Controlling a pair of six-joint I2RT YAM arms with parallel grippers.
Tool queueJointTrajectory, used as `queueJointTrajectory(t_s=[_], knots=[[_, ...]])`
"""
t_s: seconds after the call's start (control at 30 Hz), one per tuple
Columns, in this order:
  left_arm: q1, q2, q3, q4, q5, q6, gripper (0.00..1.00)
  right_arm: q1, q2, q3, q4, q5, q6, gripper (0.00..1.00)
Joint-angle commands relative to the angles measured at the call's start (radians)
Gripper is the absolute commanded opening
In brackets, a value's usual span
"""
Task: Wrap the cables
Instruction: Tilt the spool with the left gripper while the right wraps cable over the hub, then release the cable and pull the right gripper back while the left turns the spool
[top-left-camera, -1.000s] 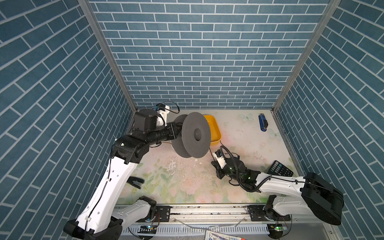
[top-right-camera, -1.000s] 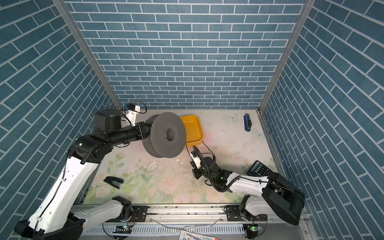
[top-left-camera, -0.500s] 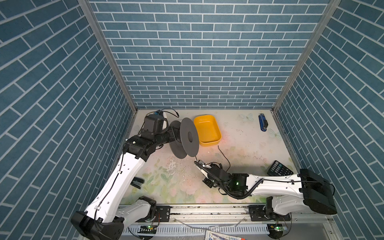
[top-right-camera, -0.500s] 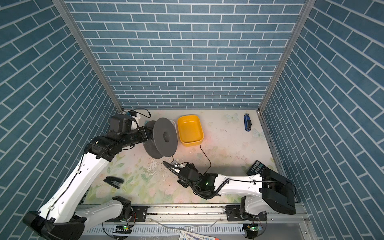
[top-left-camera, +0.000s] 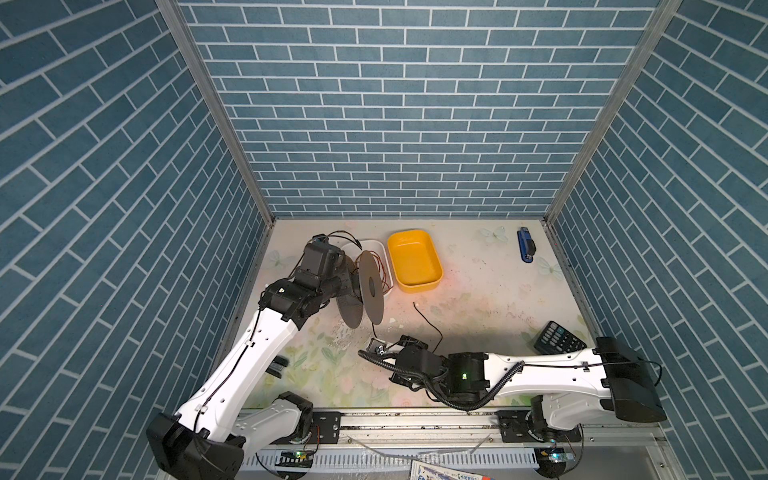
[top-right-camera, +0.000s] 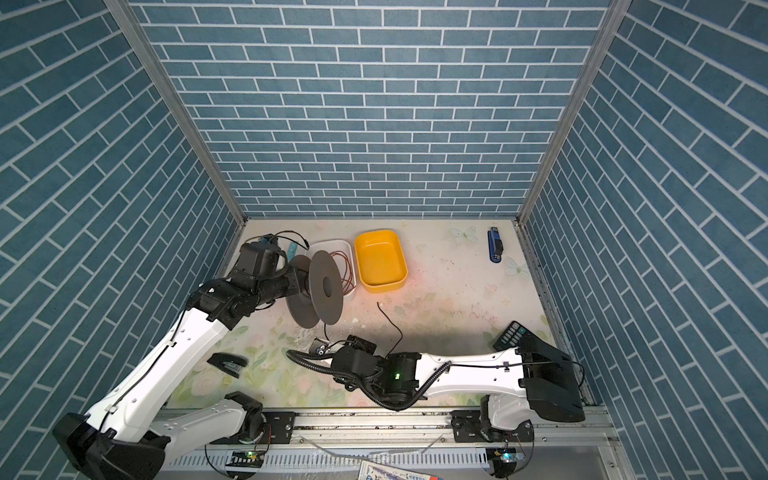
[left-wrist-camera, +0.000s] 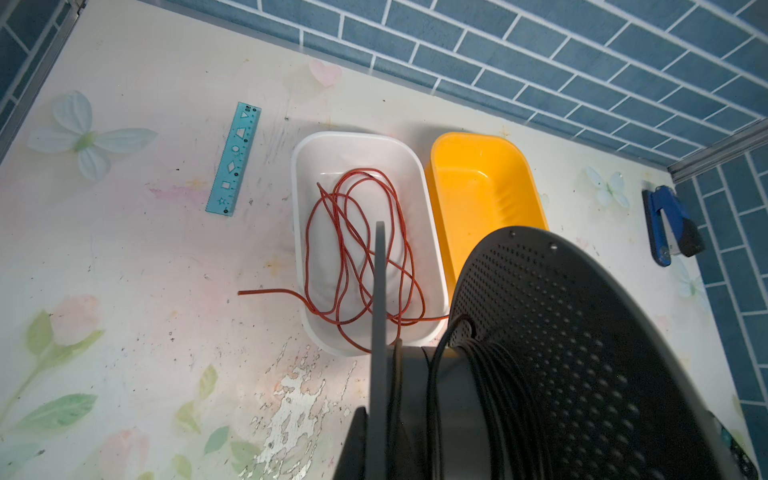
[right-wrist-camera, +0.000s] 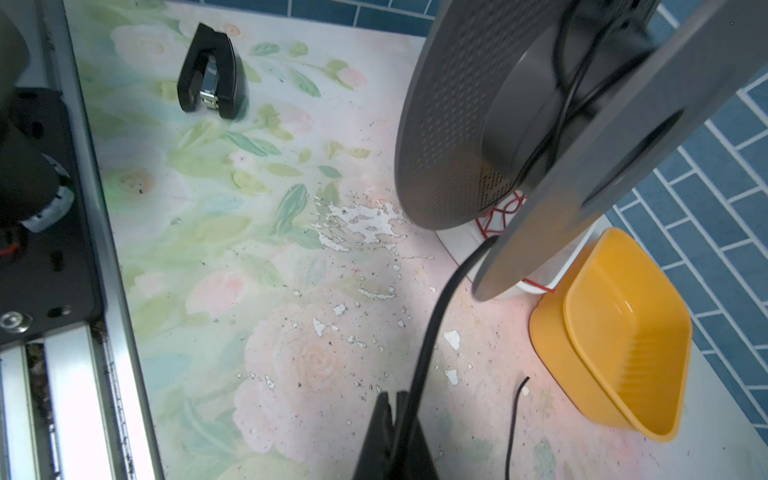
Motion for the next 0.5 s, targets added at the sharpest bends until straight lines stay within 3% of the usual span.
queueJointTrajectory(t_s=[0.0,0.23,0.47], knots=[[-0.065,-0.032,-0.028,0.044,-0.094,-0.002,0.00,0.006,-0.003,0.090,-0.021,0.022,-0.055,0.00],[-0.195,-0.031,-0.045,-0.015,-0.178,-0.003,0.00,-0.032,0.005,0.204,-0.090,0.121,-0.065,0.00],[-0.250,-0.015,-0.051,-0.038,-0.127,0.028,0.00,-0.118,0.002,0.270,-0.155,0.158,-0.023,0.00]])
